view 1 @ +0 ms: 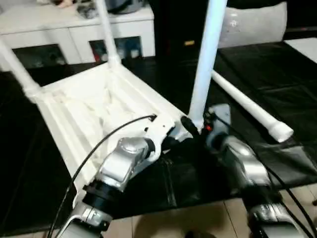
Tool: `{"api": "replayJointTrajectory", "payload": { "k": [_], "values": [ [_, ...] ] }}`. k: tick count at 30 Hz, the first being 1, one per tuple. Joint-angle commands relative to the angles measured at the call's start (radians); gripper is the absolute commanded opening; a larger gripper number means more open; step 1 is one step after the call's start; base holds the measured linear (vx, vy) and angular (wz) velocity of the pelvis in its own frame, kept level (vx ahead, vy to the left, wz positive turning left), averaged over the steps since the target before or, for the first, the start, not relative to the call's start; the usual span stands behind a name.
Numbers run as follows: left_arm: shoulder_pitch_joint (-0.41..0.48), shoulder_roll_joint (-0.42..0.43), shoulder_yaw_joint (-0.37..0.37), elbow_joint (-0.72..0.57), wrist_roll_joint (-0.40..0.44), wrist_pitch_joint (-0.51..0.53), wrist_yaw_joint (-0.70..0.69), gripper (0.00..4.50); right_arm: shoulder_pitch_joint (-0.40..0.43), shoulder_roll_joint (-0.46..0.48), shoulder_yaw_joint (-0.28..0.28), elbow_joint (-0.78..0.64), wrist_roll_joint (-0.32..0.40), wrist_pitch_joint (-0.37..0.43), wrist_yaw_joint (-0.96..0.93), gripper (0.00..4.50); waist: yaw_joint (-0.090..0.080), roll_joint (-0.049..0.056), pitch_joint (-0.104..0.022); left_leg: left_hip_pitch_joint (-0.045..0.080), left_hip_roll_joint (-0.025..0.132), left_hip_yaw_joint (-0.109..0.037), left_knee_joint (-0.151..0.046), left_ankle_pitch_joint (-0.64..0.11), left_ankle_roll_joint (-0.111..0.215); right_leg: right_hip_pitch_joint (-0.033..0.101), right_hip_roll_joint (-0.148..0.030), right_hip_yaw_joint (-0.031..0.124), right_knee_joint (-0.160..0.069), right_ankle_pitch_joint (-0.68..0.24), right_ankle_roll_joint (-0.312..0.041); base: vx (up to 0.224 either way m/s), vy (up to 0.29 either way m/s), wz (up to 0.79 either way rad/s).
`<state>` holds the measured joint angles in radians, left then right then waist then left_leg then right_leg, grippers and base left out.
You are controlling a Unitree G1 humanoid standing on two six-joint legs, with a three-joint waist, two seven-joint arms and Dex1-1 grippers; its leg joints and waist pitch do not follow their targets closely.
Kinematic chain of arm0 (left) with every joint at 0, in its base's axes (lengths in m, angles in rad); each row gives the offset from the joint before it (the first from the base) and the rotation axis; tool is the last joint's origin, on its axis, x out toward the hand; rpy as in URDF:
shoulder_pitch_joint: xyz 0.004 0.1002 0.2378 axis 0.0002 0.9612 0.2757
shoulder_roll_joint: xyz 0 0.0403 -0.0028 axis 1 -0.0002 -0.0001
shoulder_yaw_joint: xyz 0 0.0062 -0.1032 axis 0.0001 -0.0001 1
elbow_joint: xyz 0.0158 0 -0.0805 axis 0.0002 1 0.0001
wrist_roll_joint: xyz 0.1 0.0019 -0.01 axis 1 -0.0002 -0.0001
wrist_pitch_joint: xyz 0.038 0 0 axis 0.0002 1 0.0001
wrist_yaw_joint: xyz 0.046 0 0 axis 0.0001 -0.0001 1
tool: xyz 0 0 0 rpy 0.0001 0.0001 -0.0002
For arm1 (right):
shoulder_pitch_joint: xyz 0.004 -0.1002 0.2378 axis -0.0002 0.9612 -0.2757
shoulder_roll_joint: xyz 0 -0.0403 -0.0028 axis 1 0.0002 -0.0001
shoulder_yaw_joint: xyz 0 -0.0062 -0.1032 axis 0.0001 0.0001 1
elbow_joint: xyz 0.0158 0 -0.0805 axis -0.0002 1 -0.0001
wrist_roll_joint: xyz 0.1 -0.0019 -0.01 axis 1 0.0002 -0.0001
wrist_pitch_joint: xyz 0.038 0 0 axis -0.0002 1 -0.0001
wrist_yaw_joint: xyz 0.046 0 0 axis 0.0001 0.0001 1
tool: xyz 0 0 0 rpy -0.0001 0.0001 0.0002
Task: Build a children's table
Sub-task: Rotate leg to tighten, then rotate table base
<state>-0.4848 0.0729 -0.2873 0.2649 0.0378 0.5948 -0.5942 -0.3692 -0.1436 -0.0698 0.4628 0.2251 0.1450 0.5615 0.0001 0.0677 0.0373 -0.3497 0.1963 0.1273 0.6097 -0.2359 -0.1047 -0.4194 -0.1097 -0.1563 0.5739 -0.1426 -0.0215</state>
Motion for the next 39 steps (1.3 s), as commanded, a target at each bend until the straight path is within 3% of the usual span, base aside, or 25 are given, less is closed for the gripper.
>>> {"api": "replayJointTrajectory", "payload": {
  "k": [1,3,4,5,6,8,10,14,16,18,19,20,22,23,24,26,28,30,33,34,39],
  "values": [
    [-0.020,0.020,0.025,0.032,0.019,-0.072,0.032,0.00,0.059,-0.014,0.002,-0.085,0.025,0.044,0.036,4.39,0.011,-0.027,-0.058,-0.030,0.010,0.016,-0.068,-0.069,0.167,0.085,-0.036,0.046,-0.075,-0.352,-0.137,0.000,0.000,0.00],
    [-0.024,0.012,0.043,0.042,-0.004,-0.085,0.018,0.00,0.116,-0.040,-0.005,-0.169,0.033,0.052,0.046,4.46,0.013,-0.029,-0.056,-0.025,0.008,0.019,-0.070,-0.109,0.144,0.082,-0.035,0.047,-0.083,-0.415,-0.106,0.000,0.000,0.00],
    [-0.023,0.008,0.049,0.038,-0.013,-0.082,0.014,0.43,0.130,-0.047,-0.003,-0.188,0.032,0.050,0.049,4.50,0.012,-0.029,-0.054,-0.028,0.007,0.018,-0.072,-0.128,0.132,0.081,-0.036,0.045,-0.089,-0.450,-0.090,0.000,0.000,0.00],
    [-0.020,0.005,0.053,0.026,-0.026,-0.076,0.007,0.43,0.148,-0.057,0.003,-0.211,0.017,0.051,0.035,4.50,0.010,-0.033,-0.053,-0.028,0.004,0.018,-0.072,-0.142,0.121,0.080,-0.036,0.043,-0.094,-0.482,-0.072,0.000,0.000,0.00],
    [-0.016,0.010,0.048,0.012,-0.031,-0.080,-0.001,0.54,0.170,-0.077,0.014,-0.249,0.028,0.105,0.049,4.50,0.010,-0.034,-0.052,-0.027,0.002,0.018,-0.072,-0.149,0.119,0.078,-0.035,0.042,-0.097,-0.498,-0.064,0.000,0.000,0.00],
    [-0.007,0.018,0.046,-0.001,-0.029,-0.117,0.013,0.60,0.211,-0.100,0.035,-0.327,0.065,0.161,0.102,4.50,0.014,-0.031,-0.052,-0.025,0.004,0.016,-0.072,-0.162,0.120,0.075,-0.035,0.043,-0.101,-0.516,-0.051,0.000,0.000,0.00],
    [0.001,0.022,0.067,-0.024,-0.039,-0.126,0.019,0.71,0.220,-0.102,0.053,-0.338,0.029,0.143,0.084,4.50,0.013,-0.022,-0.051,-0.030,0.005,0.011,-0.075,-0.172,0.115,0.075,-0.034,0.038,-0.101,-0.506,-0.043,0.000,0.000,0.00],
    [0.026,0.059,0.119,-0.106,-0.052,-0.147,0.027,0.71,0.203,-0.089,0.084,-0.309,-0.015,0.145,0.054,4.50,0.013,-0.020,-0.053,-0.027,0.008,0.011,-0.075,-0.164,0.108,0.071,-0.036,0.041,-0.099,-0.476,-0.063,0.000,0.000,0.00],
    [0.044,0.099,0.151,-0.160,-0.055,-0.133,0.031,0.71,0.194,-0.087,0.112,-0.305,-0.041,0.149,0.044,4.50,0.015,-0.012,-0.055,-0.030,0.014,0.006,-0.079,-0.148,0.105,0.076,-0.037,0.045,-0.086,-0.423,-0.084,0.000,0.000,0.00],
    [0.057,0.146,0.190,-0.206,-0.044,-0.098,0.052,0.71,0.181,-0.081,0.133,-0.303,-0.048,0.159,0.040,4.50,0.012,-0.011,-0.058,-0.029,0.016,0.005,-0.078,-0.126,0.106,0.078,-0.035,0.049,-0.072,-0.343,-0.118,0.000,0.000,0.00],
    [0.069,0.211,0.239,-0.239,-0.026,-0.058,0.068,0.57,0.159,-0.076,0.151,-0.288,-0.058,0.163,0.035,4.50,0.014,-0.016,-0.059,-0.026,0.015,0.007,-0.077,-0.107,0.112,0.078,-0.034,0.050,-0.068,-0.314,-0.131,0.000,0.000,0.00],
    [0.070,0.215,0.242,-0.240,-0.024,-0.055,0.070,0.57,0.158,-0.075,0.152,-0.286,-0.059,0.164,0.035,4.50,0.012,-0.014,-0.059,-0.031,0.015,0.004,-0.078,-0.092,0.114,0.083,-0.035,0.051,-0.061,-0.295,-0.139,0.000,0.000,0.00],
    [0.078,0.282,0.280,-0.246,0.016,-0.033,0.099,0.39,0.136,-0.071,0.164,-0.263,-0.071,0.174,0.026,4.50,0.011,-0.025,-0.056,-0.025,0.014,0.010,-0.075,-0.075,0.121,0.077,-0.032,0.052,-0.065,-0.296,-0.146,0.000,0.000,0.00],
    [0.084,0.328,0.282,-0.235,0.050,-0.036,0.102,0.35,0.124,-0.069,0.168,-0.248,-0.079,0.173,0.022,4.50,0.014,-0.020,-0.055,-0.025,0.012,0.007,-0.077,-0.079,0.120,0.078,-0.034,0.052,-0.060,-0.312,-0.148,0.000,0.000,0.00],
    [0.093,0.381,0.281,-0.221,0.088,-0.037,0.103,0.26,0.110,-0.064,0.170,-0.233,-0.081,0.179,0.019,4.50,0.012,-0.023,-0.054,-0.024,0.013,0.009,-0.077,-0.083,0.120,0.076,-0.032,0.053,-0.063,-0.320,-0.143,0.000,0.000,0.00],
    [0.128,0.502,0.260,-0.209,0.158,-0.038,0.088,0.04,0.082,-0.060,0.184,-0.201,-0.098,0.182,0.014,4.50,0.011,-0.020,-0.052,-0.024,0.014,0.003,-0.082,-0.108,0.106,0.076,-0.035,0.055,-0.056,-0.342,-0.138,0.000,0.000,0.00],
    [0.141,0.530,0.256,-0.209,0.172,-0.025,0.080,0.04,0.071,-0.058,0.187,-0.188,-0.102,0.189,0.011,4.50,0.009,-0.018,-0.049,-0.016,0.016,0.007,-0.082,-0.127,0.097,0.070,-0.034,0.056,-0.063,-0.352,-0.135,0.000,0.000,0.00],
    [0.156,0.556,0.252,-0.210,0.180,-0.013,0.075,0.04,0.060,-0.055,0.190,-0.172,-0.107,0.193,0.007,4.50,0.015,-0.015,-0.049,-0.011,0.018,0.007,-0.084,-0.154,0.077,0.068,-0.037,0.059,-0.061,-0.344,-0.153,0.000,0.000,0.00],
    [0.205,0.619,0.199,-0.217,0.211,0.024,0.048,0.04,0.034,-0.049,0.206,-0.134,-0.120,0.191,0.006,4.50,0.022,-0.009,-0.050,-0.012,0.019,0.005,-0.085,-0.147,0.072,0.069,-0.038,0.063,-0.053,-0.304,-0.172,0.000,0.000,0.00],
    [0.205,0.619,0.199,-0.217,0.211,0.024,0.048,0.04,0.034,-0.049,0.206,-0.134,-0.120,0.191,0.006,4.50,0.022,-0.012,-0.049,-0.012,0.020,0.006,-0.085,-0.148,0.072,0.069,-0.037,0.064,-0.054,-0.297,-0.175,0.000,0.000,0.00],
    [0.267,0.627,0.131,-0.254,0.149,0.045,-0.092,0.04,0.001,-0.033,0.214,-0.077,-0.136,0.175,-0.004,4.50,0.034,-0.012,-0.050,-0.012,0.020,0.008,-0.085,-0.138,0.064,0.072,-0.042,0.067,-0.050,-0.269,-0.203,0.000,0.000,0.00]
  ]
}}
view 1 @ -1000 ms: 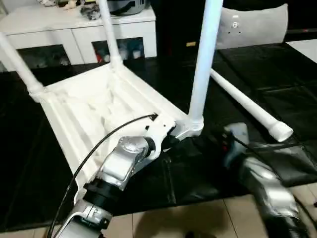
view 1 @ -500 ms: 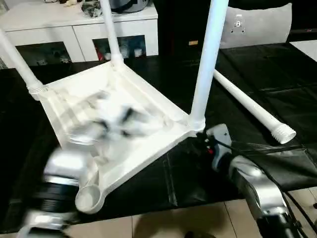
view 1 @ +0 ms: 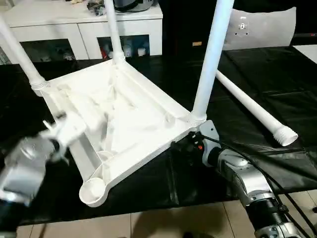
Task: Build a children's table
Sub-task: Rotate table base
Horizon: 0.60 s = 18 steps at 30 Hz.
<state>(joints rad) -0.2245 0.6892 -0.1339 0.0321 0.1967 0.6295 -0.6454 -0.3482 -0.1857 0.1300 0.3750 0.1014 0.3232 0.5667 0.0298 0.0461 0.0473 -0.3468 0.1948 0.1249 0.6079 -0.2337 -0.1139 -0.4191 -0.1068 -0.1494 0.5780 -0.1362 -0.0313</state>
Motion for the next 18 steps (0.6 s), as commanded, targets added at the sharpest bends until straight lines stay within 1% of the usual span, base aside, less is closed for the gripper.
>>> {"api": "replayJointTrajectory", "payload": {
  "k": [1,2,3,4,5,6,8,9,11,12,13,14,15,16,17,18],
  "values": [
    [0.013,0.024,-0.041,-0.026,-0.007,0.012,-0.068,0.04,-0.025,0.010,0.015,0.020,-0.016,-0.007,-0.011,4.50,0.005,0.017,-0.060,-0.017,0.020,0.009,-0.084,-0.149,0.072,0.074,-0.046,0.059,-0.054,-0.286,-0.190,0.000,0.000,0.00],
    [0.028,0.053,-0.075,-0.035,-0.005,0.010,-0.121,0.04,-0.037,0.015,0.015,0.037,-0.020,-0.011,-0.016,4.50,0.001,0.012,-0.057,-0.016,0.019,0.010,-0.086,-0.189,0.065,0.072,-0.045,0.058,-0.061,-0.323,-0.176,0.000,0.000,0.00],
    [0.029,0.056,-0.078,-0.036,-0.005,0.009,-0.125,0.04,-0.038,0.016,0.015,0.039,-0.020,-0.011,-0.016,4.50,0.002,0.013,-0.056,-0.016,0.019,0.008,-0.088,-0.201,0.063,0.074,-0.046,0.058,-0.061,-0.341,-0.171,0.000,0.000,0.00],
    [0.038,0.071,-0.093,-0.048,-0.019,0.010,-0.158,0.04,-0.048,0.020,0.015,0.053,-0.020,-0.014,-0.019,4.50,0.000,0.014,-0.055,-0.015,0.020,0.008,-0.088,-0.222,0.059,0.073,-0.047,0.058,-0.065,-0.371,-0.161,0.000,0.000,0.00],
    [0.045,0.082,-0.104,-0.060,-0.033,0.016,-0.188,0.04,-0.057,0.023,0.014,0.068,-0.021,-0.019,-0.021,4.50,-0.002,0.016,-0.054,-0.016,0.019,0.007,-0.089,-0.228,0.058,0.074,-0.047,0.057,-0.066,-0.383,-0.157,0.000,0.000,0.00],
    [0.051,0.095,-0.115,-0.077,-0.053,0.011,-0.226,0.04,-0.067,0.027,0.014,0.085,-0.024,-0.024,-0.024,4.50,-0.003,0.015,-0.051,-0.014,0.019,0.007,-0.090,-0.245,0.053,0.072,-0.046,0.056,-0.071,-0.411,-0.150,0.000,0.000,0.00],
    [0.066,0.128,-0.147,-0.127,-0.109,0.012,-0.338,0.04,-0.091,0.036,0.013,0.121,-0.027,-0.036,-0.029,4.50,-0.004,0.017,-0.050,-0.010,0.022,0.005,-0.091,-0.274,0.045,0.071,-0.050,0.058,-0.074,-0.452,-0.142,0.000,0.000,0.00],
    [0.071,0.138,-0.159,-0.145,-0.140,-0.005,-0.394,0.04,-0.104,0.040,0.013,0.139,-0.030,-0.042,-0.030,4.50,-0.007,0.012,-0.046,-0.008,0.022,0.006,-0.093,-0.294,0.044,0.068,-0.048,0.058,-0.080,-0.483,-0.135,0.000,0.000,0.00],
    [0.071,0.142,-0.170,-0.157,-0.170,-0.029,-0.448,0.04,-0.121,0.045,0.012,0.161,-0.034,-0.050,-0.030,4.50,-0.010,0.010,-0.043,0.000,0.017,0.010,-0.090,-0.316,0.041,0.063,-0.044,0.056,-0.087,-0.538,-0.118,0.000,0.000,0.00],
    [0.065,0.129,-0.171,-0.152,-0.198,-0.050,-0.482,0.04,-0.137,0.049,0.010,0.181,-0.036,-0.058,-0.028,4.50,-0.010,0.013,-0.045,0.000,0.017,0.009,-0.090,-0.309,0.039,0.065,-0.045,0.056,-0.086,-0.535,-0.114,0.000,0.000,0.00],
    [0.065,0.129,-0.171,-0.152,-0.199,-0.051,-0.483,0.04,-0.137,0.049,0.010,0.182,-0.036,-0.058,-0.028,4.50,-0.012,0.012,-0.047,-0.004,0.019,0.007,-0.091,-0.291,0.038,0.068,-0.045,0.056,-0.083,-0.519,-0.113,0.000,0.000,0.00],
    [0.057,0.106,-0.173,-0.147,-0.233,-0.075,-0.517,0.04,-0.154,0.052,0.009,0.203,-0.038,-0.065,-0.026,4.50,-0.016,0.012,-0.048,-0.006,0.019,0.007,-0.091,-0.280,0.038,0.069,-0.043,0.057,-0.080,-0.495,-0.120,0.000,0.000,0.00],
    [0.056,0.105,-0.173,-0.147,-0.234,-0.075,-0.518,0.04,-0.155,0.053,0.009,0.205,-0.038,-0.066,-0.026,4.50,-0.016,0.012,-0.048,-0.006,0.019,0.007,-0.091,-0.280,0.038,0.069,-0.043,0.057,-0.080,-0.495,-0.120,0.000,0.000,0.00],
    [0.035,0.073,-0.190,-0.143,-0.253,-0.078,-0.533,0.04,-0.175,0.057,0.010,0.234,-0.042,-0.079,-0.027,4.50,-0.021,0.014,-0.052,-0.006,0.020,0.008,-0.091,-0.262,0.036,0.071,-0.041,0.059,-0.073,-0.449,-0.140,0.000,0.000,0.00],
    [0.020,0.055,-0.201,-0.136,-0.257,-0.079,-0.534,0.04,-0.186,0.060,0.010,0.250,-0.043,-0.085,-0.028,4.50,-0.022,0.015,-0.054,-0.006,0.021,0.009,-0.090,-0.242,0.037,0.072,-0.039,0.060,-0.069,-0.404,-0.157,0.000,0.000,0.00],
    [0.009,0.043,-0.208,-0.130,-0.259,-0.079,-0.534,0.04,-0.194,0.062,0.009,0.260,-0.043,-0.090,-0.029,4.50,-0.023,0.015,-0.055,-0.008,0.020,0.010,-0.089,-0.229,0.037,0.074,-0.039,0.061,-0.065,-0.382,-0.166,0.000,0.000,0.00]
  ]
}}
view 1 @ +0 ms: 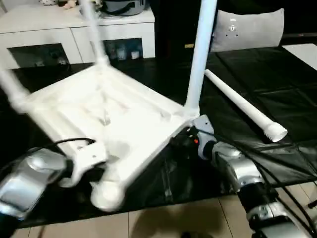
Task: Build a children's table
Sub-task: Rotate table base
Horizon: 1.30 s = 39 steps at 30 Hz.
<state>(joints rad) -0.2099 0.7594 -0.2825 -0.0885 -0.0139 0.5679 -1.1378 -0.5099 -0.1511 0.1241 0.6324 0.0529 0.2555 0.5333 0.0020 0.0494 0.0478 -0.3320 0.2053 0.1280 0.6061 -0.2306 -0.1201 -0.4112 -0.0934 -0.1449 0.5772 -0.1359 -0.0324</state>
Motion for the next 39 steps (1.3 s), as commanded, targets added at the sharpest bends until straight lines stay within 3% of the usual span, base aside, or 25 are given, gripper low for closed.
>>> {"api": "replayJointTrajectory", "payload": {
  "k": [1,4,5,7,9,10,13,16,19,20,21,23,24,25,26,27,28,29,30,31,34,36,39],
  "values": [
    [-0.022,-0.051,-0.065,0.009,-0.047,-0.026,-0.035,0.04,-0.040,0.031,0.014,0.013,0.006,-0.025,0.003,4.50,0.005,0.010,-0.058,-0.024,0.008,0.009,-0.085,-0.210,0.047,0.069,-0.052,0.057,-0.061,-0.353,-0.178,0.000,0.000,0.00],
    [-0.063,-0.131,-0.089,0.055,-0.040,-0.049,-0.012,0.04,-0.052,0.037,0.009,0.026,0.008,-0.030,0.002,4.50,0.006,0.006,-0.062,-0.027,0.005,0.015,-0.080,-0.157,0.059,0.074,-0.052,0.058,-0.058,-0.313,-0.187,0.000,0.000,0.00],
    [-0.071,-0.152,-0.098,0.060,-0.040,-0.052,-0.012,0.04,-0.054,0.039,0.008,0.030,0.008,-0.033,0.003,4.50,0.007,0.011,-0.064,-0.027,0.006,0.015,-0.079,-0.145,0.061,0.075,-0.052,0.058,-0.056,-0.304,-0.191,0.000,0.000,0.00],
    [-0.083,-0.184,-0.100,0.086,-0.029,-0.077,0.013,0.04,-0.055,0.040,0.007,0.034,0.005,-0.039,0.000,4.50,0.005,0.006,-0.064,-0.028,0.006,0.017,-0.078,-0.139,0.064,0.076,-0.050,0.057,-0.056,-0.293,-0.193,0.000,0.000,0.00],
    [-0.108,-0.235,-0.098,0.146,0.007,-0.126,0.087,0.04,-0.054,0.038,0.002,0.037,0.003,-0.043,-0.003,4.50,0.004,0.011,-0.064,-0.027,0.006,0.017,-0.078,-0.142,0.068,0.076,-0.050,0.057,-0.057,-0.299,-0.193,0.000,0.000,0.00],
    [-0.129,-0.274,-0.095,0.191,0.037,-0.161,0.157,0.04,-0.052,0.033,-0.003,0.039,0.001,-0.046,-0.003,4.50,0.005,0.006,-0.060,-0.023,0.002,0.021,-0.077,-0.171,0.071,0.073,-0.044,0.052,-0.069,-0.355,-0.170,0.000,0.000,0.00],
    [-0.166,-0.342,-0.062,0.269,0.060,-0.182,0.284,0.04,-0.040,0.020,-0.016,0.024,0.006,-0.036,0.001,4.50,0.008,0.007,-0.058,-0.019,-0.002,0.022,-0.074,-0.207,0.067,0.069,-0.045,0.044,-0.086,-0.478,-0.112,0.000,0.000,0.00],
    [-0.193,-0.404,-0.028,0.342,0.092,-0.214,0.421,0.04,-0.016,-0.009,-0.052,-0.018,0.010,-0.037,-0.033,4.50,0.011,0.005,-0.060,-0.019,-0.004,0.021,-0.072,-0.201,0.069,0.066,-0.042,0.040,-0.092,-0.496,-0.082,0.000,0.000,0.00],
    [-0.182,-0.438,0.006,0.339,0.072,-0.267,0.456,0.04,0.015,-0.025,-0.088,-0.082,0.038,-0.036,-0.032,4.50,0.015,0.002,-0.065,-0.025,-0.002,0.021,-0.071,-0.176,0.078,0.068,-0.045,0.040,-0.092,-0.474,-0.071,0.000,0.000,0.00],
    [-0.182,-0.438,0.007,0.339,0.072,-0.268,0.456,0.04,0.015,-0.025,-0.088,-0.083,0.038,-0.035,-0.032,4.50,0.016,0.001,-0.067,-0.025,0.000,0.020,-0.071,-0.166,0.083,0.069,-0.046,0.041,-0.090,-0.461,-0.074,0.000,0.000,0.00],
    [-0.151,-0.472,0.051,0.298,0.029,-0.290,0.477,0.04,0.053,-0.034,-0.111,-0.158,0.044,-0.040,-0.054,4.50,0.019,0.011,-0.069,-0.027,0.003,0.019,-0.072,-0.144,0.086,0.069,-0.044,0.043,-0.084,-0.419,-0.087,0.000,0.000,0.00],
    [-0.104,-0.514,0.112,0.226,-0.014,-0.278,0.530,0.04,0.100,-0.037,-0.133,-0.251,0.022,-0.087,-0.119,4.50,0.027,0.006,-0.076,-0.033,0.009,0.020,-0.068,-0.073,0.092,0.072,-0.045,0.047,-0.068,-0.307,-0.117,0.000,0.000,0.00],
    [-0.085,-0.527,0.130,0.199,-0.028,-0.268,0.547,0.04,0.117,-0.034,-0.143,-0.290,0.033,-0.068,-0.122,4.50,0.030,0.007,-0.078,-0.032,0.010,0.020,-0.067,-0.057,0.095,0.071,-0.044,0.048,-0.063,-0.282,-0.128,0.000,0.000,0.00],
    [-0.059,-0.552,0.163,0.162,-0.042,-0.244,0.597,0.04,0.147,-0.036,-0.141,-0.356,0.027,0.002,-0.136,4.50,0.033,0.005,-0.078,-0.034,0.010,0.021,-0.066,-0.042,0.106,0.070,-0.040,0.050,-0.058,-0.248,-0.144,0.000,0.000,0.00],
    [-0.059,-0.552,0.163,0.162,-0.042,-0.244,0.597,0.04,0.147,-0.036,-0.141,-0.356,0.027,0.002,-0.136,4.50,0.032,0.004,-0.076,-0.037,0.010,0.021,-0.067,-0.042,0.112,0.073,-0.038,0.050,-0.058,-0.238,-0.148,0.000,0.000,0.00],
    [-0.043,-0.570,0.186,0.138,-0.046,-0.238,0.636,0.04,0.170,-0.037,-0.140,-0.402,0.017,0.042,-0.153,4.50,0.031,-0.005,-0.073,-0.036,0.009,0.024,-0.068,-0.059,0.117,0.071,-0.037,0.048,-0.063,-0.265,-0.146,0.000,0.000,0.00],
    [-0.037,-0.577,0.194,0.128,-0.047,-0.241,0.651,0.04,0.180,-0.036,-0.141,-0.421,0.015,0.055,-0.159,4.50,0.033,0.000,-0.069,-0.034,0.007,0.024,-0.070,-0.086,0.115,0.070,-0.039,0.046,-0.070,-0.317,-0.132,0.000,0.000,0.00],
    [-0.022,-0.596,0.222,0.106,-0.058,-0.247,0.686,0.04,0.207,-0.033,-0.141,-0.466,0.010,0.064,-0.173,4.50,0.029,-0.019,-0.065,-0.035,0.004,0.029,-0.070,-0.115,0.111,0.067,-0.037,0.045,-0.082,-0.384,-0.104,0.000,0.000,0.00],
    [0.000,-0.614,0.248,0.075,-0.057,-0.257,0.734,0.04,0.245,-0.021,-0.143,-0.531,0.006,0.077,-0.194,4.50,0.031,-0.019,-0.063,-0.034,0.002,0.029,-0.070,-0.126,0.105,0.067,-0.039,0.044,-0.082,-0.414,-0.092,0.000,0.000,0.00],
    [0.005,-0.618,0.254,0.069,-0.054,-0.257,0.745,0.04,0.253,-0.015,-0.146,-0.545,0.006,0.082,-0.203,4.50,0.032,-0.011,-0.059,-0.032,0.002,0.029,-0.072,-0.144,0.098,0.062,-0.039,0.042,-0.092,-0.468,-0.061,0.000,0.000,0.00],
    [0.036,-0.643,0.281,0.030,-0.030,-0.258,0.817,0.04,0.294,0.026,-0.159,-0.615,0.025,0.123,-0.249,4.50,0.024,-0.019,-0.055,-0.030,-0.003,0.026,-0.074,-0.184,0.086,0.056,-0.035,0.033,-0.107,-0.550,0.000,0.000,0.000,0.00],
    [0.066,-0.670,0.298,-0.010,-0.024,-0.244,0.867,0.04,0.323,0.057,-0.167,-0.663,0.049,0.137,-0.287,4.50,0.021,-0.020,-0.054,-0.028,-0.001,0.024,-0.074,-0.194,0.083,0.054,-0.037,0.030,-0.114,-0.568,0.020,0.000,0.000,0.00],
    [0.087,-0.681,0.293,-0.034,-0.016,-0.233,0.898,0.04,0.341,0.061,-0.152,-0.688,0.038,0.138,-0.298,4.50,0.011,-0.010,-0.053,-0.021,0.019,0.010,-0.085,-0.236,0.065,0.050,-0.012,0.013,-0.120,-0.509,0.029,0.000,0.000,0.00]
  ]
}}
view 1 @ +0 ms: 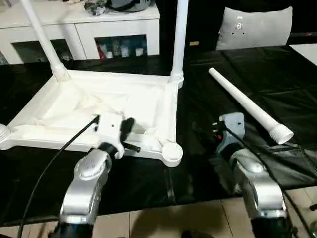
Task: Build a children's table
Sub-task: Rotate table base, then move to table
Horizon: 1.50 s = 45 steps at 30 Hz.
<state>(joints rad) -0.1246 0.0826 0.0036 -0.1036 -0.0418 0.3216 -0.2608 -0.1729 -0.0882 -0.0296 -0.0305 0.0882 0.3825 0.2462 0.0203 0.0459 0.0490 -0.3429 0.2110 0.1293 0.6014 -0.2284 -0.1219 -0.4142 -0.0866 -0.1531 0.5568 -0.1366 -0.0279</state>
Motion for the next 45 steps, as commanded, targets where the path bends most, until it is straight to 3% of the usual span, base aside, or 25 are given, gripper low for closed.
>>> {"api": "replayJointTrajectory", "payload": {
  "k": [1,2,4,6,7,8,12,13,14,16,17,18,19,20,21,22,25,27,28,30,32,33,35,37,45],
  "values": [
    [0.008,-0.013,0.008,-0.022,0.011,0.019,0.031,0.04,0.008,-0.004,0.013,-0.030,-0.006,0.016,-0.009,4.50,-0.020,0.008,-0.058,0.007,0.068,-0.023,-0.109,-0.250,0.096,0.055,0.000,0.012,-0.080,-0.368,-0.018,0.000,0.000,0.00],
    [0.014,-0.018,0.003,-0.026,0.012,0.018,0.038,0.04,0.011,-0.004,0.021,-0.039,-0.008,0.026,-0.005,4.50,-0.025,0.028,-0.058,0.026,0.160,-0.074,-0.151,-0.212,0.152,0.050,-0.003,0.019,-0.008,-0.238,-0.080,0.052,-0.053,0.04],
    [0.022,-0.025,-0.010,-0.031,0.015,0.012,0.046,0.04,0.015,-0.008,0.027,-0.053,-0.009,0.039,0.006,4.50,-0.033,0.029,-0.057,0.046,0.215,-0.102,-0.171,-0.139,0.205,0.019,-0.006,0.032,0.066,-0.174,-0.128,0.061,-0.081,0.01],
    [0.027,-0.031,-0.019,-0.038,0.016,0.011,0.049,0.04,0.016,-0.012,0.027,-0.064,-0.006,0.048,0.010,4.50,-0.034,-0.007,-0.068,0.043,0.170,-0.071,-0.128,0.003,0.351,0.010,-0.038,0.063,0.075,-0.070,-0.271,0.049,-0.152,-0.02],
    [0.029,-0.034,-0.024,-0.041,0.017,0.012,0.050,0.04,0.016,-0.015,0.027,-0.067,-0.004,0.051,0.010,4.50,-0.033,-0.048,-0.075,0.002,0.043,-0.002,-0.053,-0.066,0.372,0.032,-0.027,0.073,0.012,-0.027,-0.405,0.044,-0.173,-0.03],
    [0.031,-0.039,-0.029,-0.046,0.017,0.012,0.054,0.04,0.015,-0.021,0.028,-0.067,-0.003,0.054,0.012,4.50,-0.012,-0.103,-0.108,-0.050,-0.141,0.070,0.183,-0.224,0.304,0.083,-0.020,0.085,-0.069,-0.135,-0.431,0.016,-0.179,-0.03],
    [0.040,-0.053,-0.034,-0.052,0.014,0.017,0.080,0.04,0.014,-0.044,0.047,-0.074,-0.007,0.061,0.028,4.50,-0.016,-0.049,-0.068,-0.065,-0.096,0.025,0.118,-0.152,0.245,0.088,-0.071,0.061,-0.128,-0.419,-0.050,-0.017,-0.176,-0.02],
    [0.041,-0.054,-0.034,-0.052,0.014,0.017,0.083,0.04,0.015,-0.046,0.049,-0.076,-0.006,0.063,0.031,4.50,-0.015,0.011,-0.074,-0.016,0.033,-0.048,0.011,-0.070,0.284,0.084,-0.027,0.008,-0.139,-0.399,0.137,-0.033,-0.169,0.01],
    [0.044,-0.053,-0.035,-0.052,0.015,0.016,0.084,0.04,0.017,-0.049,0.053,-0.081,-0.008,0.067,0.035,4.50,-0.059,0.012,-0.085,0.021,0.291,-0.221,-0.081,0.041,0.451,-0.009,-0.017,0.010,0.177,-0.402,0.203,-0.030,-0.184,-0.09],
    [0.048,-0.052,-0.037,-0.053,0.021,0.016,0.085,0.04,0.024,-0.054,0.056,-0.088,-0.008,0.072,0.040,4.50,-0.063,-0.017,-0.082,0.067,0.220,-0.180,-0.033,0.245,0.513,-0.132,-0.031,0.080,0.274,-0.337,0.091,-0.030,-0.165,-0.12],
    [0.050,-0.051,-0.038,-0.054,0.023,0.017,0.084,0.04,0.027,-0.055,0.056,-0.091,-0.007,0.074,0.041,4.50,-0.042,-0.019,-0.066,-0.003,0.092,-0.088,-0.044,0.277,0.607,-0.070,0.001,0.114,0.221,-0.179,-0.006,-0.054,-0.174,0.04],
    [0.050,-0.051,-0.038,-0.054,0.024,0.017,0.084,0.04,0.029,-0.055,0.055,-0.092,-0.006,0.074,0.041,4.50,-0.045,-0.030,-0.073,0.003,0.064,-0.083,-0.039,0.243,0.605,-0.048,0.003,0.127,0.179,-0.144,-0.054,-0.047,-0.258,0.00],
    [0.049,-0.049,-0.036,-0.055,0.022,0.019,0.084,0.04,0.031,-0.058,0.057,-0.096,-0.003,0.078,0.039,4.50,-0.046,-0.052,-0.075,-0.008,-0.009,-0.052,-0.018,0.149,0.576,-0.006,0.003,0.126,0.095,-0.062,-0.207,-0.047,-0.258,0.00],
    [0.048,-0.045,-0.039,-0.055,0.021,0.020,0.085,0.04,0.033,-0.060,0.060,-0.098,0.000,0.080,0.037,4.50,-0.015,-0.078,-0.077,-0.074,-0.109,0.011,0.136,0.013,0.481,0.062,-0.108,0.165,-0.031,-0.099,-0.457,-0.071,-0.270,-0.10],
    [0.048,-0.045,-0.039,-0.055,0.021,0.020,0.085,0.04,0.033,-0.060,0.060,-0.098,0.000,0.080,0.037,4.50,0.004,-0.097,-0.091,-0.082,-0.110,0.023,0.197,-0.082,0.399,0.086,-0.126,0.178,-0.049,-0.136,-0.515,-0.082,-0.261,-0.09],
    [0.047,-0.043,-0.041,-0.055,0.021,0.021,0.084,0.04,0.034,-0.060,0.063,-0.100,-0.002,0.080,0.036,4.50,0.008,-0.106,-0.084,-0.097,-0.110,0.022,0.210,-0.108,0.259,0.088,-0.108,0.158,-0.036,-0.096,-0.502,-0.082,-0.261,-0.09],
    [0.046,-0.039,-0.044,-0.055,0.021,0.022,0.084,0.04,0.037,-0.060,0.067,-0.104,-0.005,0.080,0.035,4.50,-0.006,-0.051,-0.057,-0.044,-0.075,0.001,0.121,-0.151,0.199,0.075,-0.111,0.121,-0.103,-0.337,-0.295,-0.063,-0.211,0.03],
    [0.042,-0.040,-0.044,-0.052,0.013,0.027,0.080,0.04,0.042,-0.062,0.068,-0.111,-0.013,0.072,0.030,4.50,-0.031,0.010,-0.060,0.006,0.117,-0.112,-0.051,-0.087,0.271,0.053,0.003,0.033,-0.042,-0.385,-0.036,-0.068,-0.144,0.04],
    [0.041,-0.046,-0.039,-0.053,0.005,0.032,0.082,0.21,0.043,-0.062,0.067,-0.113,-0.012,0.070,0.030,4.50,-0.051,0.010,-0.071,0.025,0.244,-0.175,-0.105,-0.043,0.357,0.017,-0.010,0.046,0.145,-0.323,0.036,-0.091,-0.184,-0.03],
    [0.034,-0.065,-0.012,-0.058,-0.032,0.054,0.084,0.42,0.061,-0.074,0.062,-0.136,0.006,0.000,0.061,4.50,-0.044,-0.010,-0.063,0.022,0.169,-0.132,-0.078,0.051,0.481,-0.025,-0.028,0.113,0.181,-0.200,-0.022,-0.098,-0.203,0.01],
    [0.025,-0.050,-0.012,-0.058,-0.009,0.032,0.097,0.45,0.072,-0.083,0.052,-0.158,0.021,-0.007,0.074,4.50,-0.016,-0.063,-0.087,-0.077,-0.055,-0.022,0.056,0.056,0.418,0.093,-0.079,0.178,0.028,-0.051,-0.144,-0.083,-0.185,-0.01],
    [0.021,-0.044,-0.008,-0.057,0.005,0.021,0.112,0.53,0.075,-0.074,0.034,-0.166,0.043,0.000,0.073,4.50,0.015,-0.066,-0.073,-0.090,-0.072,-0.008,0.067,0.045,0.336,0.091,-0.109,0.192,-0.004,-0.086,-0.088,-0.097,-0.250,-0.10],
    [0.016,-0.036,-0.004,-0.057,0.004,0.011,0.111,0.86,0.081,-0.079,0.031,-0.170,0.041,0.007,0.071,4.50,0.041,-0.074,-0.061,-0.071,-0.058,-0.009,0.014,0.007,0.118,0.085,-0.060,0.181,-0.020,-0.398,0.180,-0.090,-0.236,-0.08],
    [0.014,-0.016,-0.018,-0.068,0.022,0.017,0.104,0.96,0.100,-0.088,0.053,-0.168,0.031,-0.050,0.095,4.50,0.042,-0.064,-0.052,-0.055,-0.049,-0.006,-0.007,-0.051,0.054,0.064,-0.038,0.177,-0.041,-0.561,0.247,-0.076,-0.161,-0.10],
    [0.068,-0.014,-0.039,-0.148,-0.004,0.027,0.074,1.67,0.129,-0.076,0.067,-0.178,0.004,0.041,0.035,4.50,0.019,-0.034,-0.049,-0.027,-0.001,-0.018,-0.080,-0.276,0.008,0.057,-0.008,0.151,-0.029,-0.470,-0.021,-0.031,0.014,-0.01]
  ]
}}
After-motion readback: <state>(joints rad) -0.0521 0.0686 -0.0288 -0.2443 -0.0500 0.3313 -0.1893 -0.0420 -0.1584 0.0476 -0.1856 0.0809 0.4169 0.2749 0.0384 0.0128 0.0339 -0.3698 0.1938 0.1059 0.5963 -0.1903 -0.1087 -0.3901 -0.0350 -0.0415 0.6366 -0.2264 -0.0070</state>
